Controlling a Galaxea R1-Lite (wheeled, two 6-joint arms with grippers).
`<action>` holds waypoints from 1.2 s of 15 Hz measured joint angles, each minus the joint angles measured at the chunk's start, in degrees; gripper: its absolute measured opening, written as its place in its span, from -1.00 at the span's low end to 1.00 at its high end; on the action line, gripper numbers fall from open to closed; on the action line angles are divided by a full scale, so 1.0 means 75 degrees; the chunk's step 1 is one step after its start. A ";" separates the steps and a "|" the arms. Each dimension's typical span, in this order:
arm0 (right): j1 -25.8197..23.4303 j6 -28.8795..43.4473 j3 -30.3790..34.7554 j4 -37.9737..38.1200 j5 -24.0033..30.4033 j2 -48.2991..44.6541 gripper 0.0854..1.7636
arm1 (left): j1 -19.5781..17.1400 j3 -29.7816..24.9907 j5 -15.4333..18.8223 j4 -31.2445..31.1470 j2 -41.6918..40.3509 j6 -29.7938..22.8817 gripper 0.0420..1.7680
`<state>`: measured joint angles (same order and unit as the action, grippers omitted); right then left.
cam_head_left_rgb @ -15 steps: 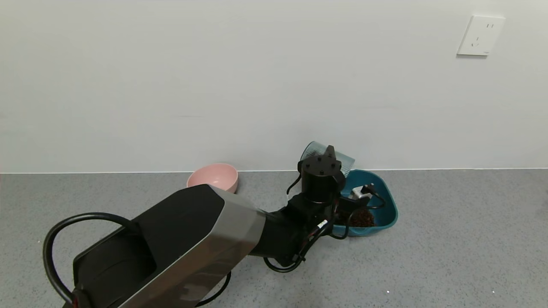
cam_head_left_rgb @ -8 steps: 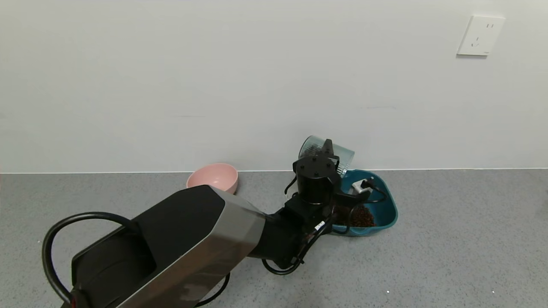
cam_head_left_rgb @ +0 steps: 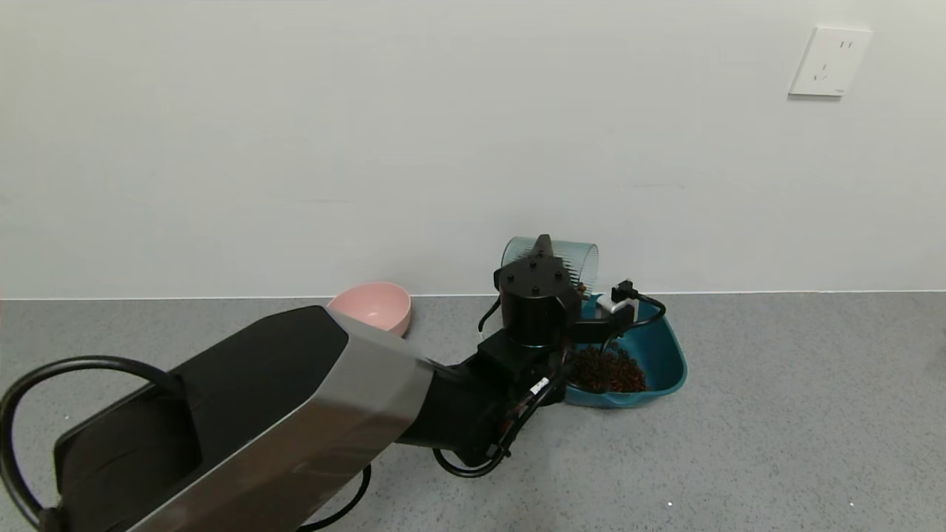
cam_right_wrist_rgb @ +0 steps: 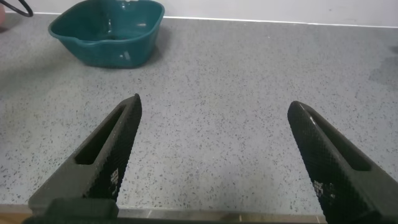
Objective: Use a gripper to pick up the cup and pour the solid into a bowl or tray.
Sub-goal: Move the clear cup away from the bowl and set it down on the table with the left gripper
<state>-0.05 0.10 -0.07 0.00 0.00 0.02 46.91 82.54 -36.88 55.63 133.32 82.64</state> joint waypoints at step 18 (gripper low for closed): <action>-0.0003 0.0000 0.0000 0.0000 0.0000 0.0000 0.94 | -0.1022 -0.0704 0.1239 -0.2022 -0.1814 -0.7994 0.44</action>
<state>-0.07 0.10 -0.07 0.00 0.00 0.02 39.24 77.26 -27.59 40.46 119.71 22.69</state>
